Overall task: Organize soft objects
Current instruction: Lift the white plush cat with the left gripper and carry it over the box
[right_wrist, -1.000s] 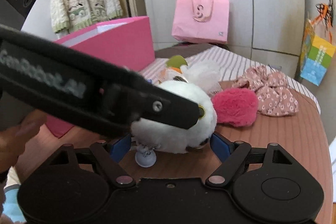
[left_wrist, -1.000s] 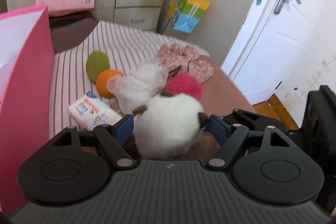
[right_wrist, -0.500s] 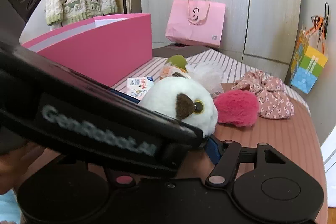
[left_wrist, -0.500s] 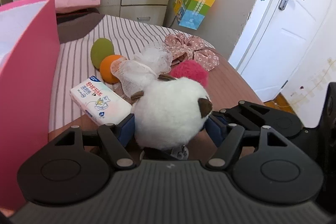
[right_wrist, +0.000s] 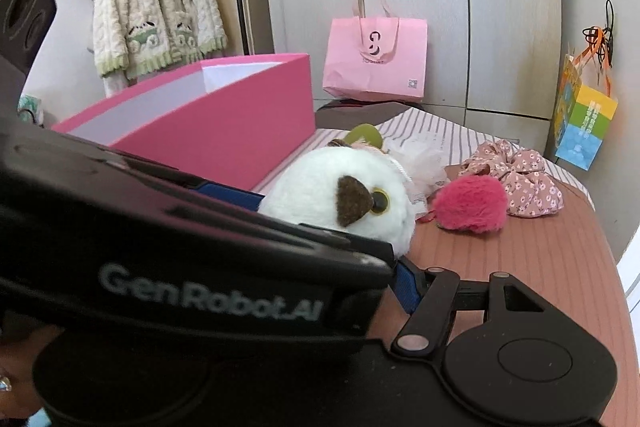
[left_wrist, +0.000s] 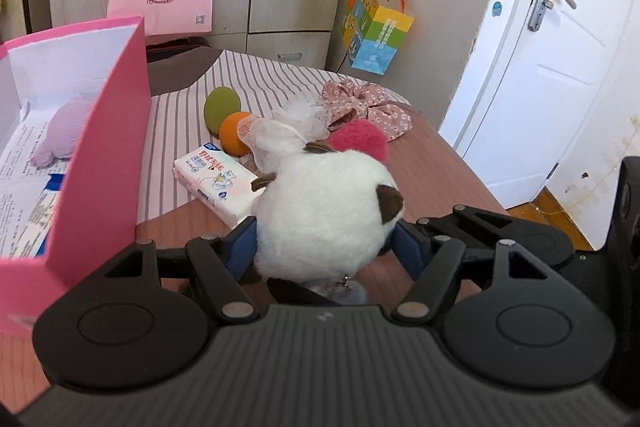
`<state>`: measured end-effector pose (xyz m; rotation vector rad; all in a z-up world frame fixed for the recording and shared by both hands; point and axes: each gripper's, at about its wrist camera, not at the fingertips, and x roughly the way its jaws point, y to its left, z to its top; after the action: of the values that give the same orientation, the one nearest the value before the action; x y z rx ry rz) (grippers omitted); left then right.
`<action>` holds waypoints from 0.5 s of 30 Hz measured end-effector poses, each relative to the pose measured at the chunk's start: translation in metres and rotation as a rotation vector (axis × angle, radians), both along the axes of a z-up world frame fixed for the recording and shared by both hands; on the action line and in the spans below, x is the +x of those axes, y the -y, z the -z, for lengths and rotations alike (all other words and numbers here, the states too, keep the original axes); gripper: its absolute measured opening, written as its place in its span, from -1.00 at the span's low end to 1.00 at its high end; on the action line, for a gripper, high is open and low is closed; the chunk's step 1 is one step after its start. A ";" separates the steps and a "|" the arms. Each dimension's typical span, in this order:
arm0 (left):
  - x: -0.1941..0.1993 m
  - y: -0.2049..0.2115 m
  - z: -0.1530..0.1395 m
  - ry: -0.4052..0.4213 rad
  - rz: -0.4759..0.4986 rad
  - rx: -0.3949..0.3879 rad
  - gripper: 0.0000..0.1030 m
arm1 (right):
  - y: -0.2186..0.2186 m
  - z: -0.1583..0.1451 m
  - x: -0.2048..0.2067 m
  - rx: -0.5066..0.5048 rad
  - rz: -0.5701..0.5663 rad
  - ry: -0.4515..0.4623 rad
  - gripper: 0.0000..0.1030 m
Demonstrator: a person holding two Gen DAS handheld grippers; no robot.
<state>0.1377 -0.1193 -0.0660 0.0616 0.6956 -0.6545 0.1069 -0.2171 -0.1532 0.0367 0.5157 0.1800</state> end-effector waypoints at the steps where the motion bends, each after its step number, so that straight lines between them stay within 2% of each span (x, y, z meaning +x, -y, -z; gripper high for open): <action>1: -0.005 -0.003 -0.001 0.009 -0.002 -0.001 0.35 | -0.001 -0.001 -0.004 0.002 -0.003 0.002 0.37; 6: -0.031 -0.020 -0.006 0.052 -0.026 -0.016 0.35 | -0.011 -0.007 -0.019 0.019 -0.022 0.018 0.37; 11: -0.051 -0.039 -0.006 0.037 -0.015 -0.043 0.34 | -0.029 -0.011 -0.040 -0.015 -0.043 0.009 0.38; 15: -0.069 -0.056 -0.002 0.019 -0.021 -0.029 0.29 | -0.037 -0.005 -0.055 0.029 -0.063 -0.024 0.38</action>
<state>0.0683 -0.0630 -0.0642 0.0338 0.6681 -0.6425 0.0515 -0.1801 -0.1483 0.0511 0.5387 0.2494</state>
